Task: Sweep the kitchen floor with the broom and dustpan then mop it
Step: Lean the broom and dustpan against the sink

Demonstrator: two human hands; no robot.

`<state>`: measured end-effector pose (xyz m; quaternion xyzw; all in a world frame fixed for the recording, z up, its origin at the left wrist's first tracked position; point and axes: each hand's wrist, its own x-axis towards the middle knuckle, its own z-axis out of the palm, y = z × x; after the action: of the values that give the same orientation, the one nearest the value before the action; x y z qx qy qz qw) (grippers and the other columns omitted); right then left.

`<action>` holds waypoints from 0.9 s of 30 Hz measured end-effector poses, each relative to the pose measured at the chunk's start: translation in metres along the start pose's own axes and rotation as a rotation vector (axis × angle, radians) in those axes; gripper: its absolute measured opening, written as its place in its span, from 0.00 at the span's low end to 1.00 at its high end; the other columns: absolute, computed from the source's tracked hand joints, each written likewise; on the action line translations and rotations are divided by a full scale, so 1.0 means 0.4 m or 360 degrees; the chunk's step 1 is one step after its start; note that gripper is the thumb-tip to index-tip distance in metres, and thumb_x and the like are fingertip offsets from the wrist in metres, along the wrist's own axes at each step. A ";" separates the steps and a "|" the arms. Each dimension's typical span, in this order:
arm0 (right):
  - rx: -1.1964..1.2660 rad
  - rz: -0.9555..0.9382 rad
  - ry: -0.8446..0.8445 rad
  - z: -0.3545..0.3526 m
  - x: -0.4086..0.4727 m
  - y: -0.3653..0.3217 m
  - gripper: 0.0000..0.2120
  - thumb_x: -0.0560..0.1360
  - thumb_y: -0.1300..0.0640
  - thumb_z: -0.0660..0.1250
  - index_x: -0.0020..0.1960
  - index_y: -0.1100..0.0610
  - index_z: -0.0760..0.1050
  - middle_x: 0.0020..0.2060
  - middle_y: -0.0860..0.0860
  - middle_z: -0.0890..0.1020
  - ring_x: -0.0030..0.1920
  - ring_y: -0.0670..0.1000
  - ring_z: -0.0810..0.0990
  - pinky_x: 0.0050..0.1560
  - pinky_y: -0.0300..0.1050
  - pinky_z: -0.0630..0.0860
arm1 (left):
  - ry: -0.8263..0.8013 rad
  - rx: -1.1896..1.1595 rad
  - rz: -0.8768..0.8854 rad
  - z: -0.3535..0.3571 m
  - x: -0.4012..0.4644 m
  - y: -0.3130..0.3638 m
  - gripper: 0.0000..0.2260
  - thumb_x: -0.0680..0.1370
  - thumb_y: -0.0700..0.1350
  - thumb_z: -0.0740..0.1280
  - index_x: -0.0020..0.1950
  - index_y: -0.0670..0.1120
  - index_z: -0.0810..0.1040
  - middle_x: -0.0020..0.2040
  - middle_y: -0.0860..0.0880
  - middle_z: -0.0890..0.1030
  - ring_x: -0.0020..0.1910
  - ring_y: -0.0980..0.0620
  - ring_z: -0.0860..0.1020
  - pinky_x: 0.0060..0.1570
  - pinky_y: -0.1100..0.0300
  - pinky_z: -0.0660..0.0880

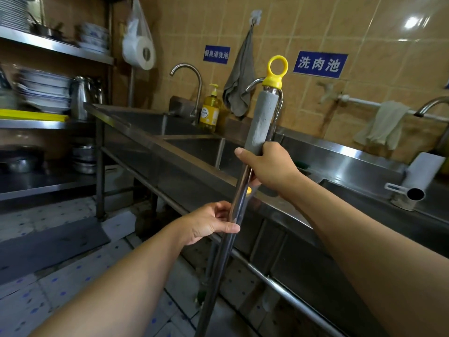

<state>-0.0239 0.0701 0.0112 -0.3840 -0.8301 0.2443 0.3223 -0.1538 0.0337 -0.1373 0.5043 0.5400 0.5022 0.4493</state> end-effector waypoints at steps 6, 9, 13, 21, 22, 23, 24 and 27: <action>-0.0013 -0.0062 -0.0002 -0.004 -0.001 0.010 0.17 0.75 0.44 0.66 0.49 0.58 0.71 0.39 0.51 0.77 0.38 0.47 0.77 0.35 0.37 0.74 | 0.0067 0.0006 0.0052 0.004 0.021 -0.011 0.20 0.69 0.32 0.73 0.59 0.35 0.74 0.53 0.42 0.79 0.55 0.48 0.76 0.63 0.55 0.70; -0.0012 -0.0103 -0.0048 -0.004 -0.005 0.012 0.16 0.75 0.44 0.66 0.49 0.57 0.71 0.38 0.50 0.76 0.37 0.46 0.77 0.35 0.37 0.75 | 0.0085 0.0025 0.0033 0.000 0.023 -0.013 0.20 0.69 0.32 0.73 0.59 0.34 0.73 0.54 0.40 0.79 0.54 0.48 0.77 0.64 0.54 0.70; 0.0030 -0.0095 -0.0067 -0.006 -0.007 0.012 0.16 0.75 0.44 0.67 0.49 0.57 0.71 0.37 0.49 0.77 0.36 0.45 0.77 0.34 0.34 0.74 | 0.0099 0.0054 -0.0022 0.001 0.015 -0.006 0.21 0.69 0.35 0.74 0.60 0.38 0.76 0.58 0.41 0.80 0.59 0.47 0.78 0.66 0.53 0.70; 0.0060 0.0130 -0.0234 -0.030 -0.007 -0.012 0.15 0.73 0.44 0.69 0.47 0.54 0.71 0.39 0.50 0.79 0.40 0.49 0.81 0.42 0.43 0.80 | 0.0048 0.0171 -0.0320 0.009 -0.063 0.098 0.27 0.69 0.46 0.76 0.66 0.52 0.71 0.60 0.54 0.78 0.59 0.58 0.76 0.61 0.60 0.72; 0.0060 0.0173 -0.0275 -0.040 -0.004 -0.020 0.14 0.73 0.44 0.69 0.47 0.55 0.72 0.39 0.51 0.80 0.40 0.50 0.81 0.41 0.43 0.80 | 0.0067 0.0187 -0.0363 0.005 -0.079 0.120 0.33 0.65 0.49 0.77 0.68 0.52 0.69 0.63 0.53 0.77 0.62 0.57 0.75 0.66 0.55 0.70; 0.0056 0.0203 -0.0305 -0.047 -0.005 -0.024 0.14 0.74 0.45 0.69 0.46 0.56 0.73 0.39 0.52 0.81 0.40 0.51 0.82 0.42 0.44 0.80 | 0.0076 0.0209 -0.0409 0.005 -0.094 0.139 0.39 0.62 0.53 0.78 0.70 0.53 0.67 0.65 0.52 0.75 0.64 0.55 0.74 0.68 0.53 0.67; 0.0038 0.0225 -0.0335 -0.055 -0.004 -0.028 0.14 0.74 0.45 0.69 0.45 0.57 0.74 0.39 0.53 0.82 0.41 0.52 0.82 0.44 0.46 0.80 | 0.0086 0.0221 -0.0460 0.005 -0.108 0.160 0.42 0.60 0.55 0.78 0.71 0.53 0.65 0.68 0.51 0.73 0.65 0.54 0.72 0.69 0.52 0.66; -0.0021 0.0289 -0.0445 -0.082 -0.008 -0.048 0.15 0.74 0.46 0.69 0.50 0.58 0.76 0.41 0.52 0.82 0.43 0.51 0.80 0.43 0.45 0.75 | 0.0149 0.0234 -0.0606 0.012 -0.151 0.225 0.38 0.69 0.51 0.75 0.75 0.52 0.59 0.73 0.47 0.66 0.69 0.51 0.68 0.68 0.55 0.64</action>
<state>-0.0078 0.0614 0.0447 -0.4217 -0.8304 0.3180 0.1777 -0.1352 -0.0272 -0.0495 0.4006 0.6811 0.3904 0.4725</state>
